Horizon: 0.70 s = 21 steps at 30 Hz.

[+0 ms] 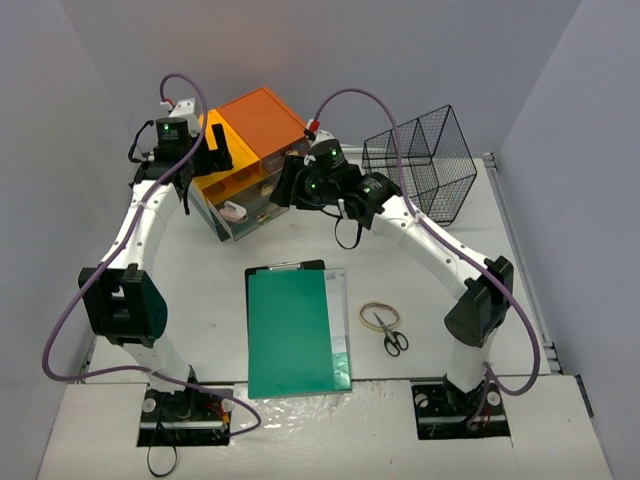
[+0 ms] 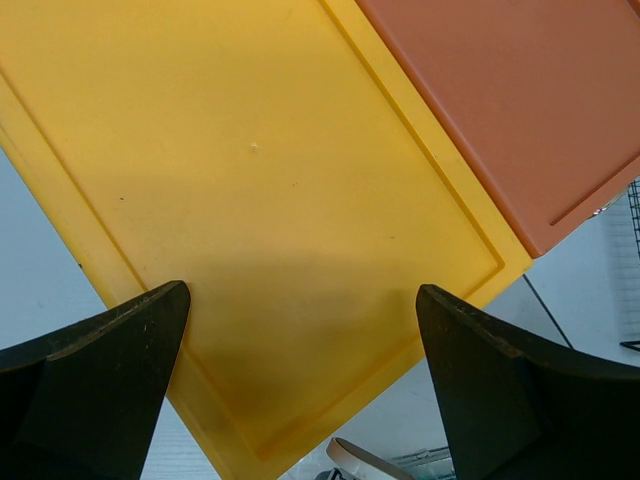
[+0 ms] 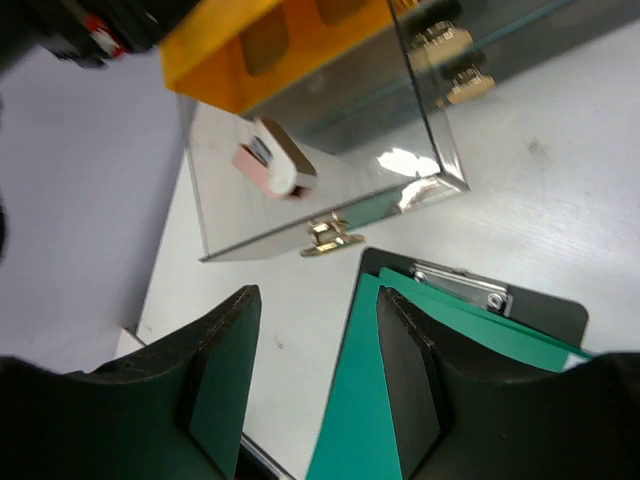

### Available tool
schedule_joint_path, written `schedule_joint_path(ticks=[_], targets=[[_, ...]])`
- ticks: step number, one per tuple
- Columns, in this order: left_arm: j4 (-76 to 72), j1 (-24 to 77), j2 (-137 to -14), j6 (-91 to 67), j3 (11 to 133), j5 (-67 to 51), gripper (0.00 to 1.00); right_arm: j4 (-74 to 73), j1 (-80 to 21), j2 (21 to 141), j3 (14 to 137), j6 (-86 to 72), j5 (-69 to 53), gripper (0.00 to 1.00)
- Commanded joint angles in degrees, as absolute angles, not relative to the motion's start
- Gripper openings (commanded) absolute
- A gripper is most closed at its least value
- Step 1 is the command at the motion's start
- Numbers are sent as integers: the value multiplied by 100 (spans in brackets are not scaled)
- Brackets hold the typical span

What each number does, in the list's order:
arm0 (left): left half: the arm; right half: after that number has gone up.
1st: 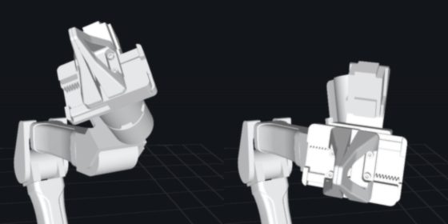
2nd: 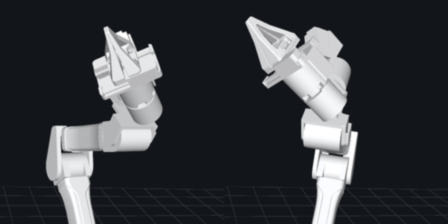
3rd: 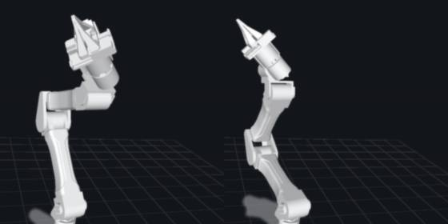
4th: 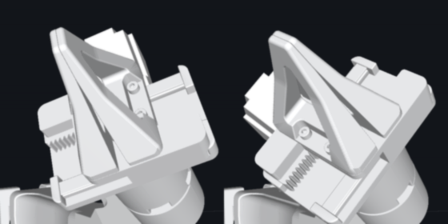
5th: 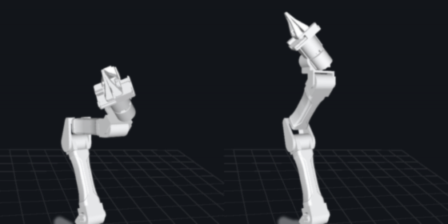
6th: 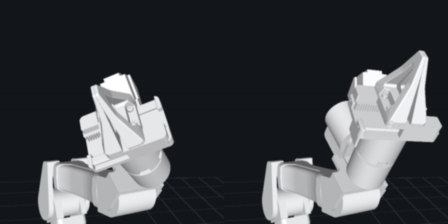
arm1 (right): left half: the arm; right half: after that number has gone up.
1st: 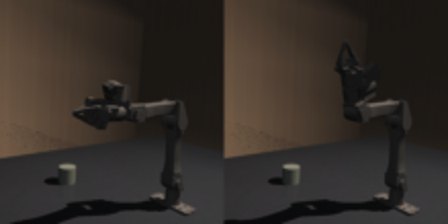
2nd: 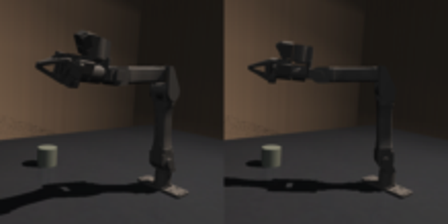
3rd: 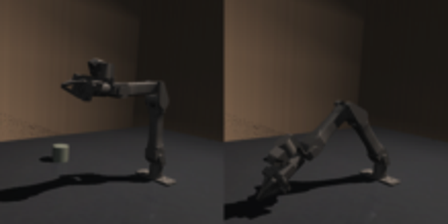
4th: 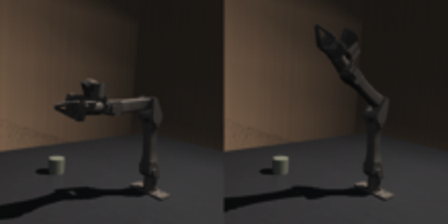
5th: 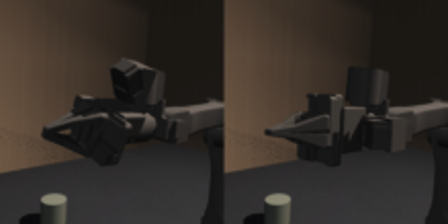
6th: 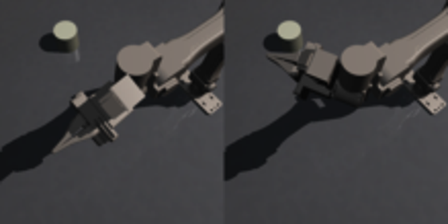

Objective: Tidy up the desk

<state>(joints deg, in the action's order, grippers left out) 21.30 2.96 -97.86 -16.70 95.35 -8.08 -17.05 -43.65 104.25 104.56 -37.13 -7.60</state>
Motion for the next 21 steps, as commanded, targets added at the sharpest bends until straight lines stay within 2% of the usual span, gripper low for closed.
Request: schedule_joint_path(ticks=[1, 4, 6, 21], targets=[[3129, 151, -9861, -1775, 9501, -580, 97, -1897, -4540, 10469, 9976, -3546, -376, 41], [3135, 152, -9861, -1769, 9507, -580, 97, -1927, -4653, 10591, 9839, -3458, -68, 22], [3145, 149, -9869, -1774, 9517, -580, 97, -1917, -4713, 10660, 9863, -3386, 211, 16], [3155, 164, -9917, -1787, 9530, -592, 97, -1816, -4763, 11865, 11424, -2966, 449, 15]])
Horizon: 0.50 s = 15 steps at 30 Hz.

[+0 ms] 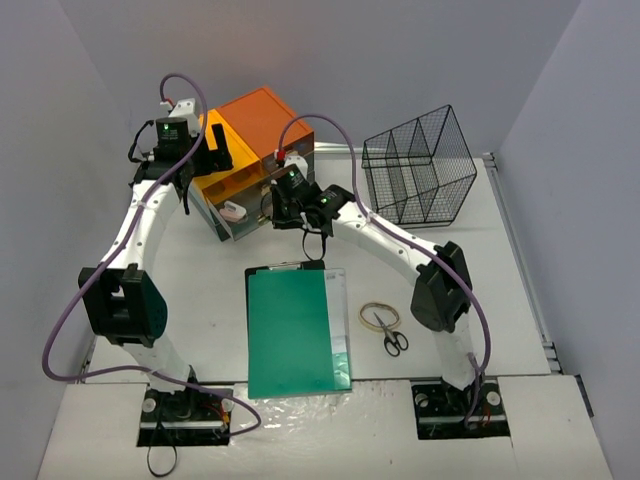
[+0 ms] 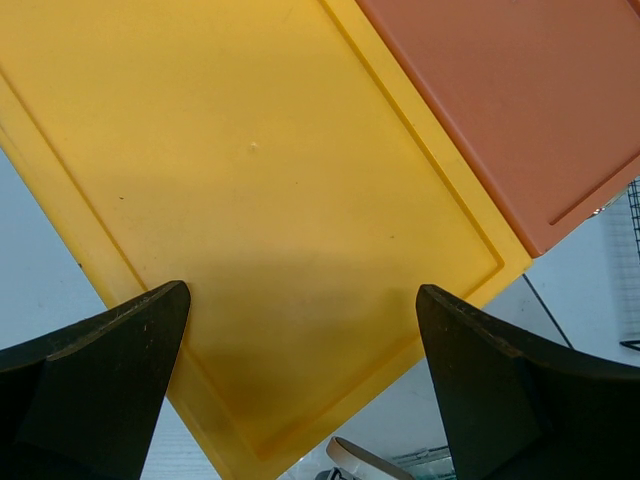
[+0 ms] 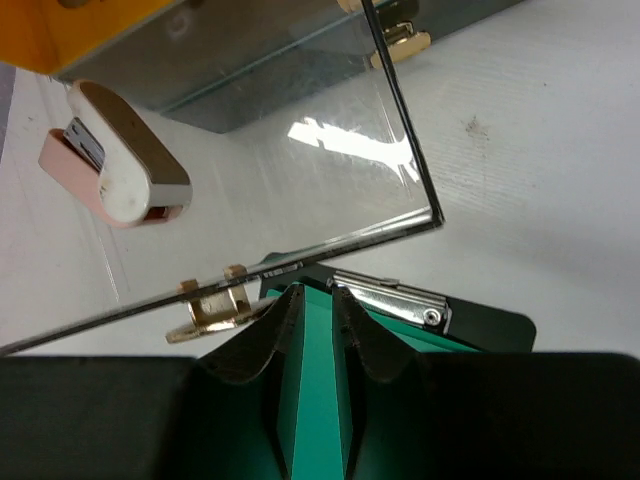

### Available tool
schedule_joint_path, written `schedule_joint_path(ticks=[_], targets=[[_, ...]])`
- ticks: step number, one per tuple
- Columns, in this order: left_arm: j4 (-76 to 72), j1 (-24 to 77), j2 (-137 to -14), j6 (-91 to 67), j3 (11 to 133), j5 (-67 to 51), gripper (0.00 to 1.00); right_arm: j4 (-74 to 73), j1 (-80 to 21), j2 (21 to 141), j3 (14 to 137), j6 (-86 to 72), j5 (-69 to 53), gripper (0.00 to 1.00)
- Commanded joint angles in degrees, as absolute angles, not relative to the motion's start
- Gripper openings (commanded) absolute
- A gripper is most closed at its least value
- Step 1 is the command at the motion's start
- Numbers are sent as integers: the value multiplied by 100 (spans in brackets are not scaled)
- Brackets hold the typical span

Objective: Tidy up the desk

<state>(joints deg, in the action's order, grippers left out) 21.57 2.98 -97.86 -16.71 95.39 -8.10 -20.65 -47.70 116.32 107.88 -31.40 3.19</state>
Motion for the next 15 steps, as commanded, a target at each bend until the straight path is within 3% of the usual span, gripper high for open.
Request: schedule_joint_path(ticks=[1, 15], targets=[[3155, 171, -9921, -1780, 9523, -595, 97, -1802, -4753, 12007, 11604, -2943, 412, 15], [3236, 159, -9905, -1713, 9545, -564, 97, -1425, -4348, 13462, 13430, -3111, -166, 18]])
